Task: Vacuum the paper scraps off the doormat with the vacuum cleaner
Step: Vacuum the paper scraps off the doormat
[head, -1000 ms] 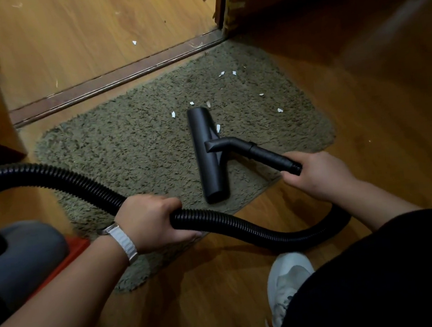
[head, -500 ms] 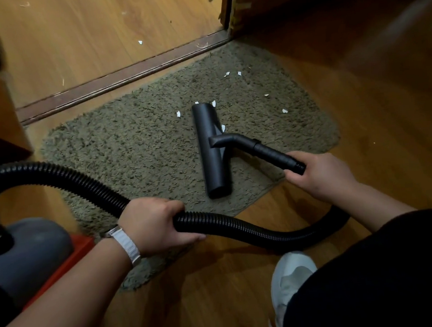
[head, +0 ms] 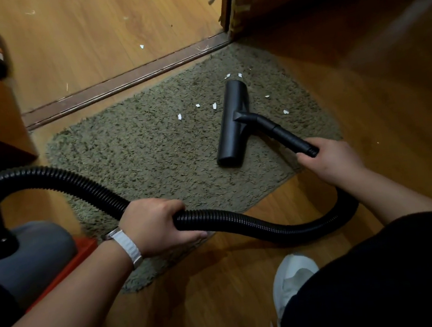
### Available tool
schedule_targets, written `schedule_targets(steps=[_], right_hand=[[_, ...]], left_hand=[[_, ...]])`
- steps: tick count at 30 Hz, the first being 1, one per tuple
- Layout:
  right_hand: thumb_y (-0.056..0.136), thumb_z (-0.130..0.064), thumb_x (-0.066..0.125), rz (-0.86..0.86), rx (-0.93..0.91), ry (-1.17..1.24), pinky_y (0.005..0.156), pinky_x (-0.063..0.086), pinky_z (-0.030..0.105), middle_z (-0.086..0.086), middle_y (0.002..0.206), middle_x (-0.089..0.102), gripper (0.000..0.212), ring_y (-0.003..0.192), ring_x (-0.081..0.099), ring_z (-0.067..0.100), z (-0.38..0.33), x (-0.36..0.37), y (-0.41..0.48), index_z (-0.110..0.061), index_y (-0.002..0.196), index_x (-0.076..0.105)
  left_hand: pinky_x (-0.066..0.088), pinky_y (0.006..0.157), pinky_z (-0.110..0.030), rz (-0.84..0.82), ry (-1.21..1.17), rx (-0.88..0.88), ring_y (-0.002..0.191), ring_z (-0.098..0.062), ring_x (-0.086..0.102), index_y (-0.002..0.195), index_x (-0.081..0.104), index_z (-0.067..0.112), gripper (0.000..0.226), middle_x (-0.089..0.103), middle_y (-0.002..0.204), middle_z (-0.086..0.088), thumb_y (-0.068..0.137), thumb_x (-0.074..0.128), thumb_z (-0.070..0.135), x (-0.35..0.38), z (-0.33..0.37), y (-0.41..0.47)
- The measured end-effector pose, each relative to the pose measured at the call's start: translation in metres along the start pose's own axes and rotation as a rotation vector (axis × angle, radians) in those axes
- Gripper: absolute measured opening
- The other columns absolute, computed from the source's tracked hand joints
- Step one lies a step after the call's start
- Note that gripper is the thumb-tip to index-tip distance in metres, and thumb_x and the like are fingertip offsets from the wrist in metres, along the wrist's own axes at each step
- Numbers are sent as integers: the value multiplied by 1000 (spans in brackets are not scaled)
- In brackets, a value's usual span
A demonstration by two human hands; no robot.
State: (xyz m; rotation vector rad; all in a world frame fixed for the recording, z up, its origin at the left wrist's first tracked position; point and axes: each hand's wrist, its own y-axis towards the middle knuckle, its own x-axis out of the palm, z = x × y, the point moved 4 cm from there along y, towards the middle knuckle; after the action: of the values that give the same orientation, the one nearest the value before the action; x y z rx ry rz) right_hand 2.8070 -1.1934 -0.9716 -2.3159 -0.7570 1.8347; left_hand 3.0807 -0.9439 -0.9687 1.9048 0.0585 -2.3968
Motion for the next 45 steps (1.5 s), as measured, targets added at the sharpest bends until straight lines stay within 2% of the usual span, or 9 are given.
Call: schedule_targets(steps=[4,10,20,24,28,32,35,42,45], right_hand=[[91,-48,59,-24,-78,-81,55,44,29,-5,75,63,32,65,58,15,-23,0,8,-37,120,62],[91,-54,54,-85,-187,-212,65,56,36,-2,81,64,36,74,62,22,-48,9,9,-40,124,57],[93,-46,58,-36,-99,-54,61,51,34,-6,79,62,39,69,60,16,-29,-1,19,-35,130,59],[93,-44,60,-14,-95,-45,65,53,37,-1,83,64,34,72,60,20,-34,-7,32,-32,124,63],[93,-43,59,-19,-133,-98,61,47,34,-1,79,61,32,69,57,18,-53,-14,48,-29,121,63],[90,-50,56,-25,-182,-165,59,49,33,-2,78,63,33,69,60,20,-75,-12,61,-35,118,62],[89,-51,56,-33,-216,-196,57,45,30,-3,80,63,33,72,60,20,-90,-7,67,-36,117,62],[91,-51,55,-90,-311,-227,63,50,32,-5,81,62,30,74,59,21,-116,5,63,-39,119,59],[91,-53,54,-99,-355,-238,65,52,32,-5,83,63,31,76,61,21,-128,11,60,-40,119,58]], left_hand=[[33,41,-19,-10,-13,-2,39,-12,53,57,57,24,79,48,43,11,68,25,96,4,-3,-2],[23,40,-14,-17,-37,-7,36,-9,48,55,54,26,76,45,42,12,70,25,95,4,-4,-3],[23,41,-13,16,-50,-47,37,-7,44,56,51,29,72,42,44,15,68,27,96,-3,-19,4],[38,40,-19,40,-48,-89,40,-10,49,59,56,27,75,45,46,14,66,29,96,-7,-36,7],[45,40,-25,48,-38,-120,41,-12,51,62,60,26,77,46,46,12,65,29,97,-8,-45,8],[45,41,-24,50,-34,-129,42,-13,52,62,61,26,74,46,47,13,65,34,95,-7,-48,10],[45,42,-24,52,-29,-138,43,-14,54,63,63,25,72,48,47,13,63,38,93,-5,-49,12],[42,44,-21,66,-31,-125,42,-14,55,65,64,27,77,51,48,13,66,29,95,-3,-50,11],[40,44,-21,66,-40,-130,42,-15,56,65,65,27,79,42,48,16,67,27,96,-4,-49,11]])
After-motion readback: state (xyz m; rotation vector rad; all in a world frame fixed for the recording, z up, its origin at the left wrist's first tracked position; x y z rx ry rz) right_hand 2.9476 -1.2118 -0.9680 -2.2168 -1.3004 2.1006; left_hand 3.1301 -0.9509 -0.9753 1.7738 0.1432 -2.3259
